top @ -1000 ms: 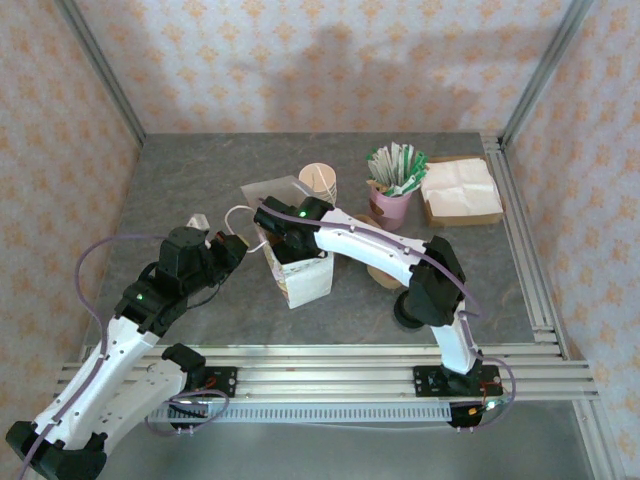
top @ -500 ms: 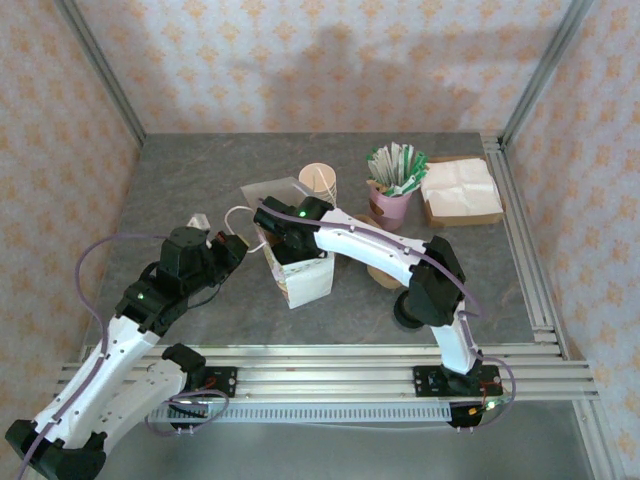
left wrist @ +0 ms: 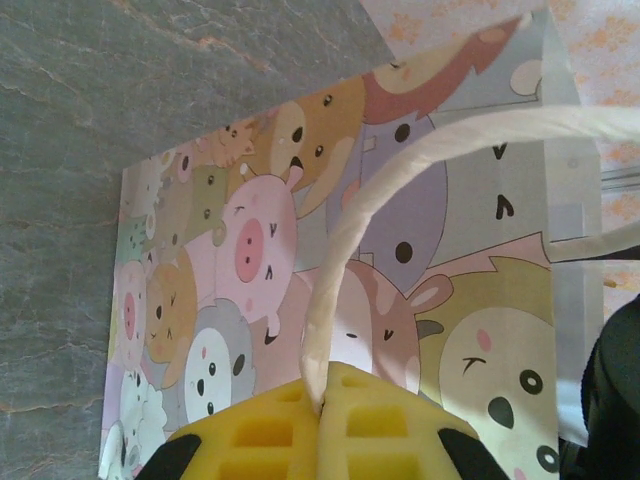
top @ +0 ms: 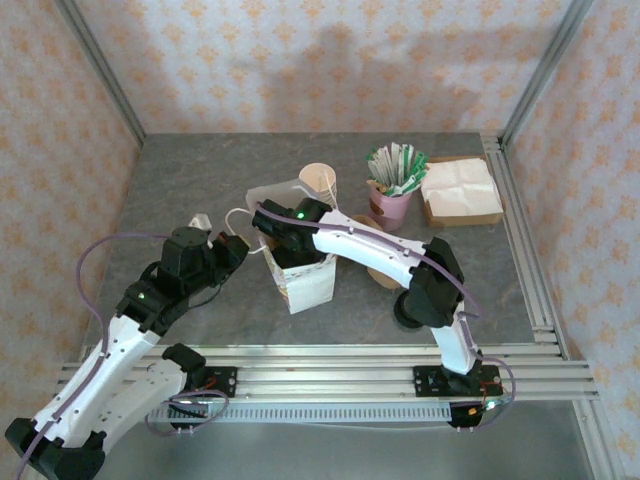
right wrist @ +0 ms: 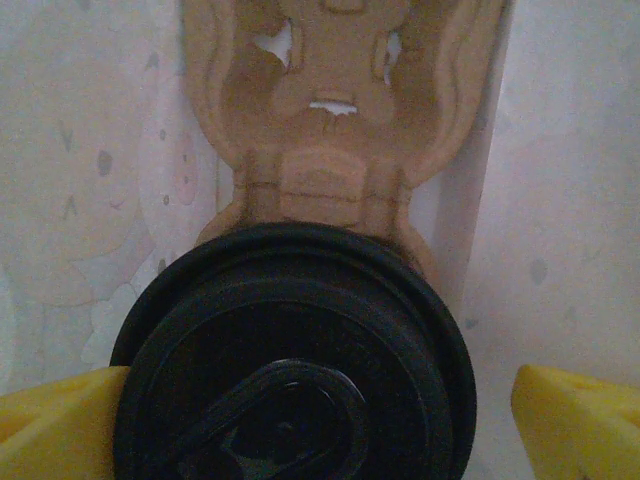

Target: Pack the takeout coffee

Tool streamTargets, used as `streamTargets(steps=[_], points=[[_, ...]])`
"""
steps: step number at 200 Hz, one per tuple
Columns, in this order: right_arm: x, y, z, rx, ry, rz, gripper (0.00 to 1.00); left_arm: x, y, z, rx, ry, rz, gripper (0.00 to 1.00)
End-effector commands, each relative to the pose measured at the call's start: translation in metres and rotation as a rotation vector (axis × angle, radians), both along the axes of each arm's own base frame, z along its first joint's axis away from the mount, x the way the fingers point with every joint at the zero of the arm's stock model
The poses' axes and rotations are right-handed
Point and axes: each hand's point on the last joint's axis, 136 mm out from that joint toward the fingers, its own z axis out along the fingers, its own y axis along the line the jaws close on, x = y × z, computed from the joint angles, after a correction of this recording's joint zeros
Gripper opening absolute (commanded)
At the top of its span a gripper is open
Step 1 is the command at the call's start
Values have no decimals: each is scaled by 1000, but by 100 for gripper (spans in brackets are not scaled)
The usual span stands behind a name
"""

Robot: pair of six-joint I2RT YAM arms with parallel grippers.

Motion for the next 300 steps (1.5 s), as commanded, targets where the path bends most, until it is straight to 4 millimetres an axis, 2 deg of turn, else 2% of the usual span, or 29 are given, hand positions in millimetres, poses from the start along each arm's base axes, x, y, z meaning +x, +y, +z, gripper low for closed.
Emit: streamTargets(steps=[1,204,300], points=[[-5,-1,18,9,-17,15,95,-1,4,-1,34,3,9,0],[-2,4,68,78,-91,7,89,0,2,-1,38,3,4,0],[1,2,110,117,-171,1,89,-1,2,-1,40,4,4,0]])
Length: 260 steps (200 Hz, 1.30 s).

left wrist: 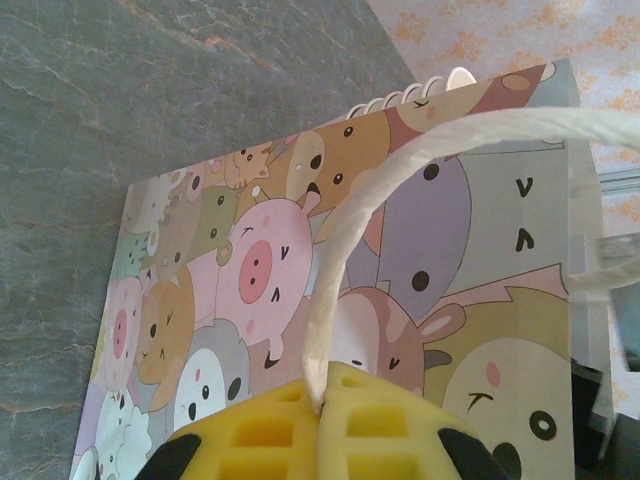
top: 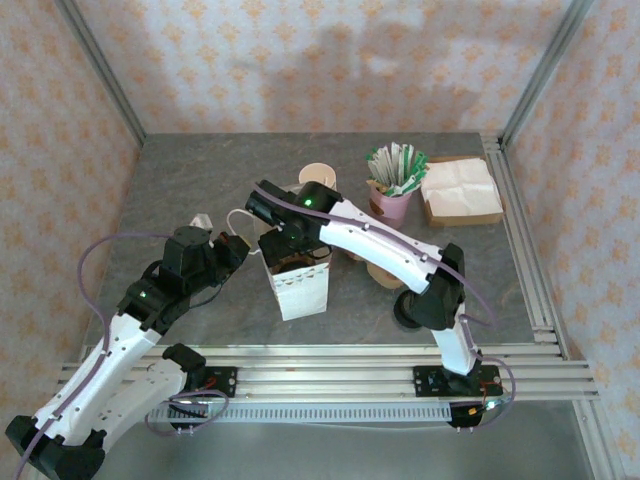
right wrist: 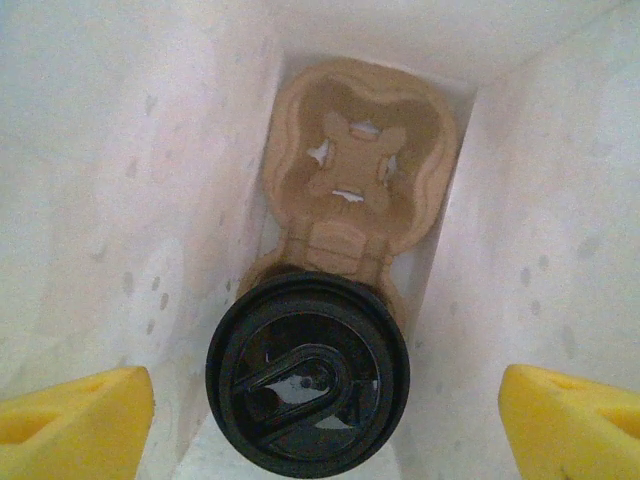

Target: Pack the takeout coffee

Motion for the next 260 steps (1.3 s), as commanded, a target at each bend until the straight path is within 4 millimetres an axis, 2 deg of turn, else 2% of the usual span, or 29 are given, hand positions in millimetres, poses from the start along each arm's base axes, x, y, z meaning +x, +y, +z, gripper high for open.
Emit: streamTargets(steps=[1,96,192,260], points=[[-2,-11,32,21,-62,-14,89,-2,3,1,32,-2,4,0],[1,-14,64,40,-130,-29,88,-2,3,1,36,-4,5,0],[-2,-16,94,88,-176,-22,82,-2,3,2,40,-6,6,0],[-12,-13,119,172,-190,6,74,-2,4,3,42,-7,7,0]])
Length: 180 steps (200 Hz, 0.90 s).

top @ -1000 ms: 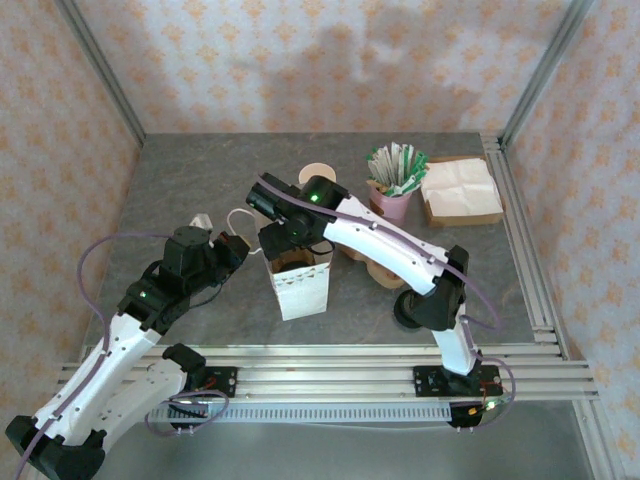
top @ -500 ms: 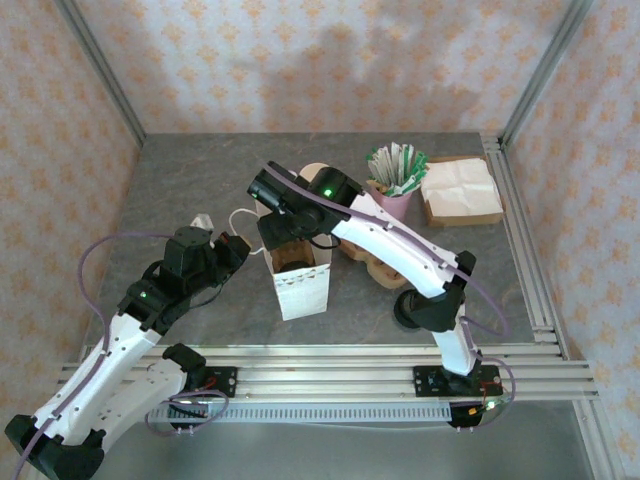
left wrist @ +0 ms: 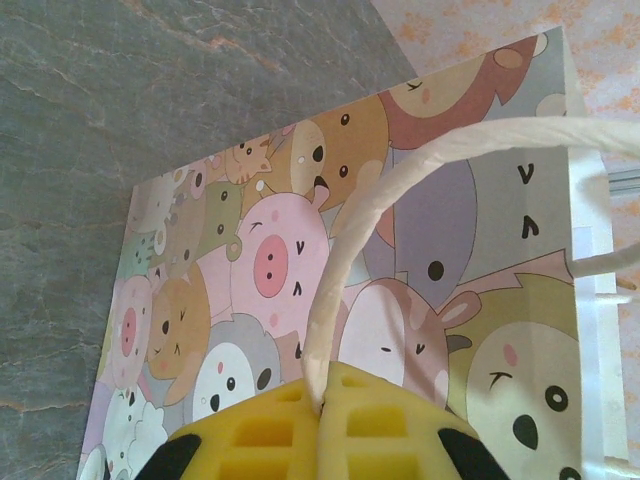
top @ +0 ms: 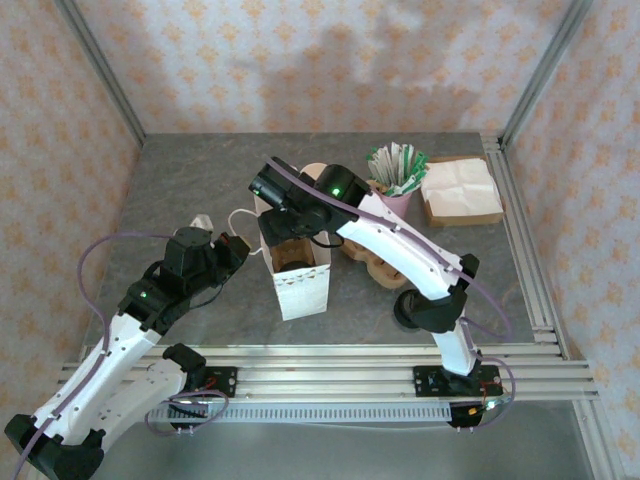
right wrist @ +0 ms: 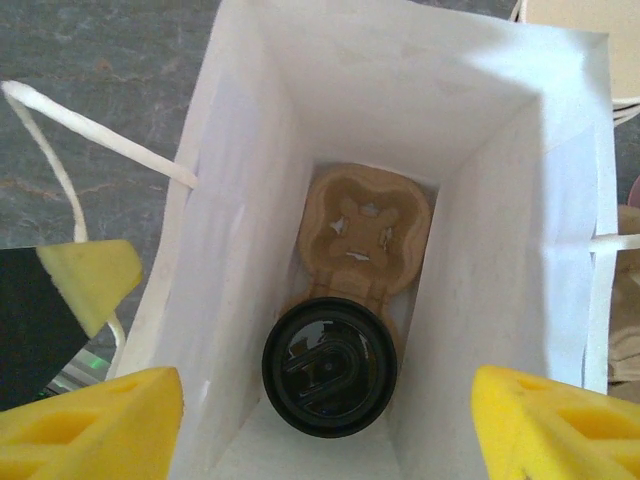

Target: Pack the takeout coffee

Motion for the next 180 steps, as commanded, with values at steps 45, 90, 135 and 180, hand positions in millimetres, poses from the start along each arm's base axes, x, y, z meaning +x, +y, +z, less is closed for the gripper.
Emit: streamTargets(steps=[45,90,135,180], points=[[-15,-9,56,145,-72,36,71,-1,5,6,38,-14,10,0],[-16,-8,93,266,-148,69,71,-2,6,5,44,-11,11,0],[-8,-30,150,391,-340,25,71,-3,7,6,50,-11,9,0],[7,-93,189,411,-585,-138,74,-3,9,8,60,-18,12,0]])
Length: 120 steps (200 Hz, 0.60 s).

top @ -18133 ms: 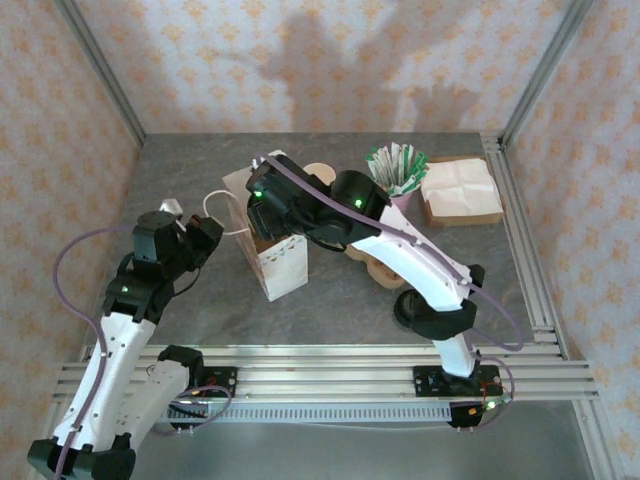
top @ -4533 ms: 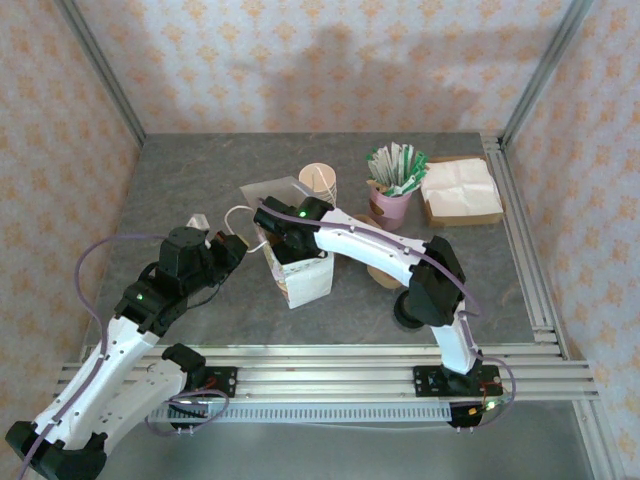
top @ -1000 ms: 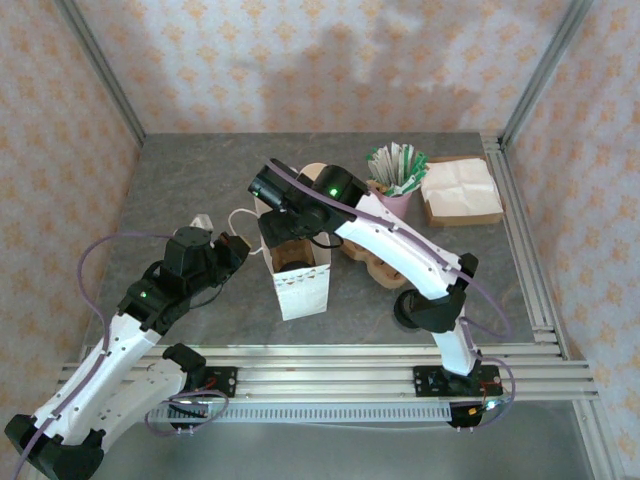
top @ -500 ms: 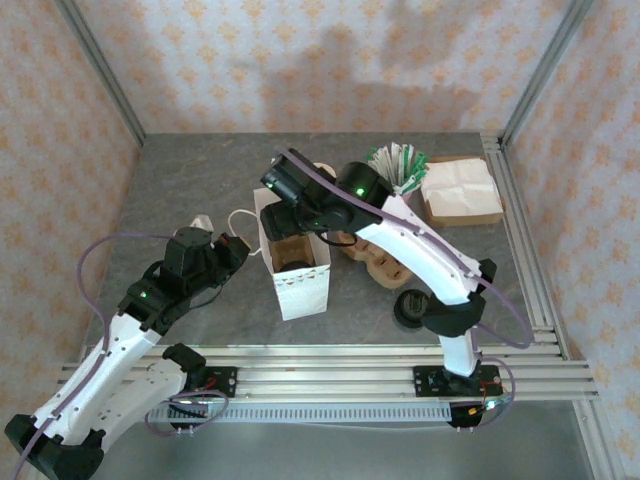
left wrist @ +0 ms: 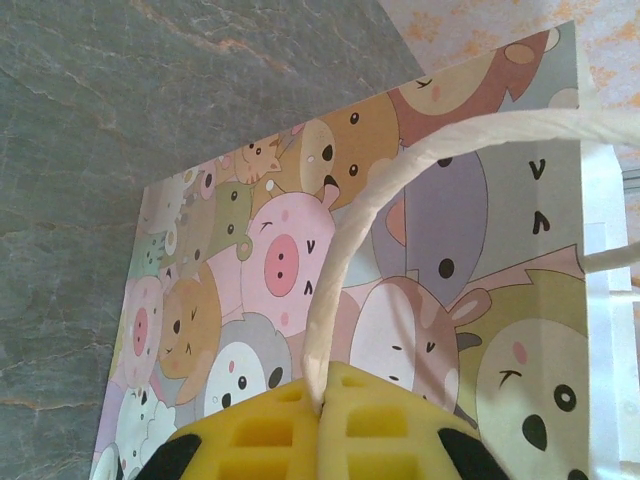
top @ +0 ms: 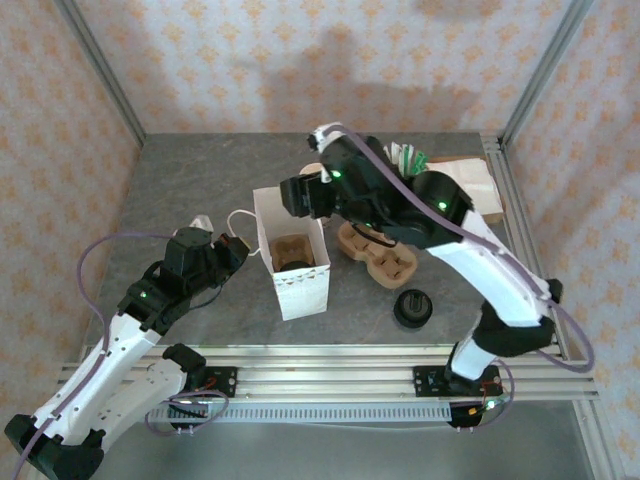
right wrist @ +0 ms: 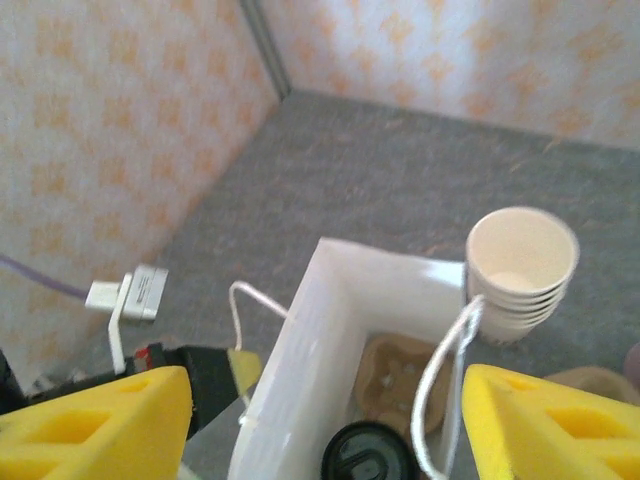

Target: Pack the takeout coffee

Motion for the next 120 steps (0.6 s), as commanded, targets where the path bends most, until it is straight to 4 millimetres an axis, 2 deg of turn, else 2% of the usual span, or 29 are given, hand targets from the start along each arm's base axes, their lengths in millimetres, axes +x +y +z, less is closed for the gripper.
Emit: streamTargets(steps=[1,18,30,50,69,90,101,104,120], points=[[17,-45,38,49,-177,-167,75,-2,7,12,37,-25,13,0],[31,-84,24,9,-172,-266,78,-2,7,13,44,-29,12,0],[42,-106,1,-44,-136,-283,83,-2,8,15,50,-32,11,0],[57,-132,-49,-178,-71,-245,85,-2,8,18,56,-37,6,0],[64,-141,-96,-332,-41,-124,88,-2,7,19,58,-39,4,0],[64,-145,-133,-528,-110,30,96,-2,8,21,61,-40,1,0],[67,-143,-145,-586,-174,81,98,-2,8,21,64,-40,3,0],[65,-145,-140,-582,-211,82,99,-2,9,21,64,-39,5,0],[71,-148,-138,-547,-295,99,99,-2,8,21,64,-40,2,0]])
